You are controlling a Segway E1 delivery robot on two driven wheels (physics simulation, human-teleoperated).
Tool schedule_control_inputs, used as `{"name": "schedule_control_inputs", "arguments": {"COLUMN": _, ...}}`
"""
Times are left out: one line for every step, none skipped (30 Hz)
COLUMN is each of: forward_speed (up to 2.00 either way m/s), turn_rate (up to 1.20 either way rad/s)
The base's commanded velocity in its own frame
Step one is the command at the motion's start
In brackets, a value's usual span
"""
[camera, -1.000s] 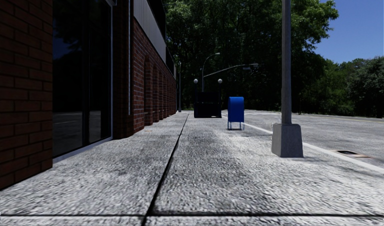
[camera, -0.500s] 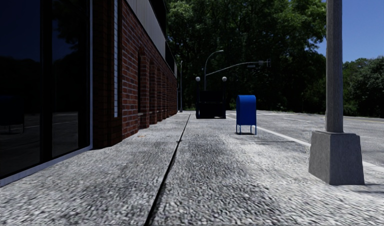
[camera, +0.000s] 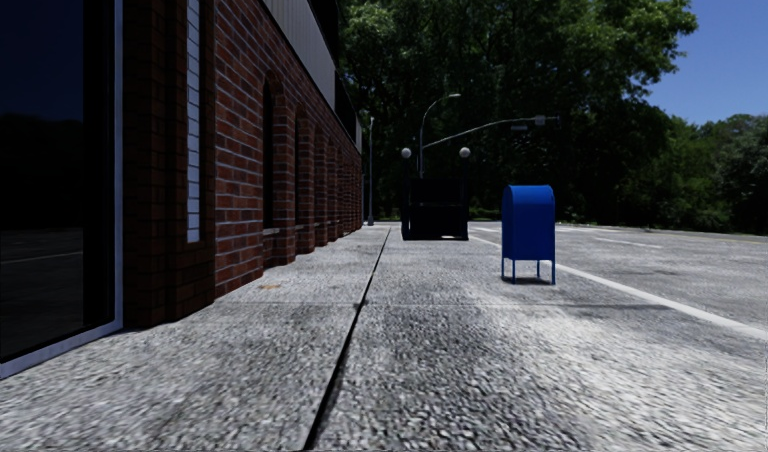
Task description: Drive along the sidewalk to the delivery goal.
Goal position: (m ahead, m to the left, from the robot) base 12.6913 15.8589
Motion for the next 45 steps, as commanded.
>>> {"name": "schedule_control_inputs", "arguments": {"forward_speed": 2.0, "turn_rate": 0.03}}
{"name": "schedule_control_inputs", "arguments": {"forward_speed": 2.0, "turn_rate": 0.0}}
{"name": "schedule_control_inputs", "arguments": {"forward_speed": 2.0, "turn_rate": 0.0}}
{"name": "schedule_control_inputs", "arguments": {"forward_speed": 2.0, "turn_rate": 0.0}}
{"name": "schedule_control_inputs", "arguments": {"forward_speed": 2.0, "turn_rate": 0.0}}
{"name": "schedule_control_inputs", "arguments": {"forward_speed": 2.0, "turn_rate": 0.0}}
{"name": "schedule_control_inputs", "arguments": {"forward_speed": 2.0, "turn_rate": 0.0}}
{"name": "schedule_control_inputs", "arguments": {"forward_speed": 2.0, "turn_rate": 0.0}}
{"name": "schedule_control_inputs", "arguments": {"forward_speed": 2.0, "turn_rate": 0.0}}
{"name": "schedule_control_inputs", "arguments": {"forward_speed": 2.0, "turn_rate": 0.0}}
{"name": "schedule_control_inputs", "arguments": {"forward_speed": 2.0, "turn_rate": 0.0}}
{"name": "schedule_control_inputs", "arguments": {"forward_speed": 2.0, "turn_rate": 0.0}}
{"name": "schedule_control_inputs", "arguments": {"forward_speed": 2.0, "turn_rate": 0.0}}
{"name": "schedule_control_inputs", "arguments": {"forward_speed": 2.0, "turn_rate": 0.0}}
{"name": "schedule_control_inputs", "arguments": {"forward_speed": 2.0, "turn_rate": 0.0}}
{"name": "schedule_control_inputs", "arguments": {"forward_speed": 2.0, "turn_rate": 0.0}}
{"name": "schedule_control_inputs", "arguments": {"forward_speed": 2.0, "turn_rate": 0.0}}
{"name": "schedule_control_inputs", "arguments": {"forward_speed": 2.0, "turn_rate": 0.0}}
{"name": "schedule_control_inputs", "arguments": {"forward_speed": 2.0, "turn_rate": 0.0}}
{"name": "schedule_control_inputs", "arguments": {"forward_speed": 2.0, "turn_rate": 0.0}}
{"name": "schedule_control_inputs", "arguments": {"forward_speed": 2.0, "turn_rate": 0.0}}
{"name": "schedule_control_inputs", "arguments": {"forward_speed": 2.0, "turn_rate": 0.0}}
{"name": "schedule_control_inputs", "arguments": {"forward_speed": 2.0, "turn_rate": 0.0}}
{"name": "schedule_control_inputs", "arguments": {"forward_speed": 2.0, "turn_rate": 0.0}}
{"name": "schedule_control_inputs", "arguments": {"forward_speed": 2.0, "turn_rate": 0.0}}
{"name": "schedule_control_inputs", "arguments": {"forward_speed": 2.0, "turn_rate": 0.0}}
{"name": "schedule_control_inputs", "arguments": {"forward_speed": 2.0, "turn_rate": 0.0}}
{"name": "schedule_control_inputs", "arguments": {"forward_speed": 2.0, "turn_rate": 0.0}}
{"name": "schedule_control_inputs", "arguments": {"forward_speed": 2.0, "turn_rate": 0.0}}
{"name": "schedule_control_inputs", "arguments": {"forward_speed": 2.0, "turn_rate": 0.0}}
{"name": "schedule_control_inputs", "arguments": {"forward_speed": 2.0, "turn_rate": 0.0}}
{"name": "schedule_control_inputs", "arguments": {"forward_speed": 2.0, "turn_rate": 0.0}}
{"name": "schedule_control_inputs", "arguments": {"forward_speed": 2.0, "turn_rate": 0.0}}
{"name": "schedule_control_inputs", "arguments": {"forward_speed": 2.0, "turn_rate": 0.0}}
{"name": "schedule_control_inputs", "arguments": {"forward_speed": 2.0, "turn_rate": 0.0}}
{"name": "schedule_control_inputs", "arguments": {"forward_speed": 2.0, "turn_rate": 0.0}}
{"name": "schedule_control_inputs", "arguments": {"forward_speed": 2.0, "turn_rate": 0.0}}
{"name": "schedule_control_inputs", "arguments": {"forward_speed": 2.0, "turn_rate": 0.0}}
{"name": "schedule_control_inputs", "arguments": {"forward_speed": 2.0, "turn_rate": 0.0}}
{"name": "schedule_control_inputs", "arguments": {"forward_speed": 2.0, "turn_rate": 0.0}}
{"name": "schedule_control_inputs", "arguments": {"forward_speed": 2.0, "turn_rate": 0.0}}
{"name": "schedule_control_inputs", "arguments": {"forward_speed": 2.0, "turn_rate": 0.0}}
{"name": "schedule_control_inputs", "arguments": {"forward_speed": 2.0, "turn_rate": 0.0}}
{"name": "schedule_control_inputs", "arguments": {"forward_speed": 2.0, "turn_rate": 0.0}}
{"name": "schedule_control_inputs", "arguments": {"forward_speed": 2.0, "turn_rate": 0.0}}
